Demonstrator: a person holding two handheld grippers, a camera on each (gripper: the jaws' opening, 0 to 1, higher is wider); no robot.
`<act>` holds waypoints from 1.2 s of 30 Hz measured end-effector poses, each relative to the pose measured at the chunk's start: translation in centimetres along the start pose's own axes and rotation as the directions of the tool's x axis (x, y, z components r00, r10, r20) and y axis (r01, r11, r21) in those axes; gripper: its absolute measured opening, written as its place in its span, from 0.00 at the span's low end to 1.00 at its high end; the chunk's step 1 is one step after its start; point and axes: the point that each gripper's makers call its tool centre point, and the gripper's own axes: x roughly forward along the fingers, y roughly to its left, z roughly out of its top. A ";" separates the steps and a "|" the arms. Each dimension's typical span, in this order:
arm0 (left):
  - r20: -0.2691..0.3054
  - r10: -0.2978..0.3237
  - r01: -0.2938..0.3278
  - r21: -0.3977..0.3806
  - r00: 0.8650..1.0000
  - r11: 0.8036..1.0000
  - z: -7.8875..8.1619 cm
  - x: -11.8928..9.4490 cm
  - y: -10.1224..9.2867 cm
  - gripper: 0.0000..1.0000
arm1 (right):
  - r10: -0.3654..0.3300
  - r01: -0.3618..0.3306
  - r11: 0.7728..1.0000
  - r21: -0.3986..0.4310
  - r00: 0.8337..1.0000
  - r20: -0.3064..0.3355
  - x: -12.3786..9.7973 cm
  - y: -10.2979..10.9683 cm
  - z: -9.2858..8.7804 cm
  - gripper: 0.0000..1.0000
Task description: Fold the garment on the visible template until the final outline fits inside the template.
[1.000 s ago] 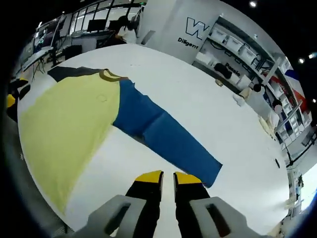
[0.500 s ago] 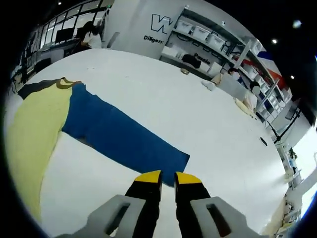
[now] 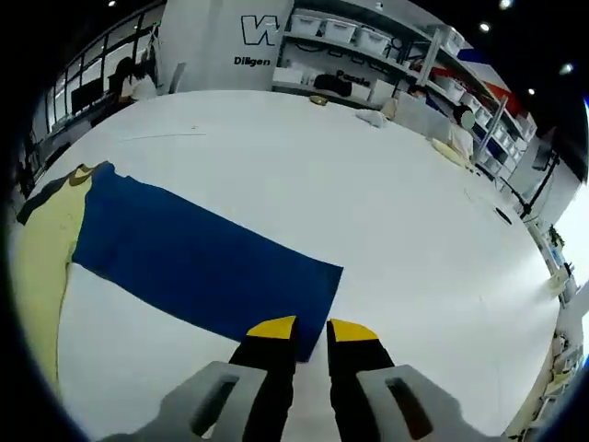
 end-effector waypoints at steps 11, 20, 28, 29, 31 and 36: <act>-0.029 0.000 0.000 0.001 1.000 1.000 -0.6 0.1 0.0 0.97 | 0.016 -0.016 0.998 0.055 1.000 0.004 1.3 -0.4 0.1 0.13; -0.040 -0.003 0.003 -0.007 0.999 1.000 -0.8 0.2 0.1 0.95 | 0.030 -0.030 0.999 0.029 0.999 0.013 1.4 0.5 0.3 0.03; -0.050 -0.012 0.012 -0.003 0.999 1.000 -1.1 0.2 -0.1 0.93 | 0.015 -0.017 0.997 0.077 0.999 0.033 1.5 -0.1 0.3 0.20; -0.053 -0.017 0.017 -0.003 0.998 1.000 -1.2 0.2 -0.2 0.92 | 0.021 -0.025 0.995 0.093 0.999 0.046 1.5 0.0 0.5 0.20; -0.058 -0.021 0.021 0.003 0.998 1.000 -1.3 0.3 -0.3 0.92 | 0.014 -0.020 0.990 0.137 0.999 0.041 1.6 -0.1 0.5 0.20; -0.055 -0.018 0.018 -0.007 0.998 1.000 -1.2 0.1 -0.2 0.90 | 0.021 -0.030 0.981 0.193 0.999 0.048 1.8 -0.2 0.3 0.19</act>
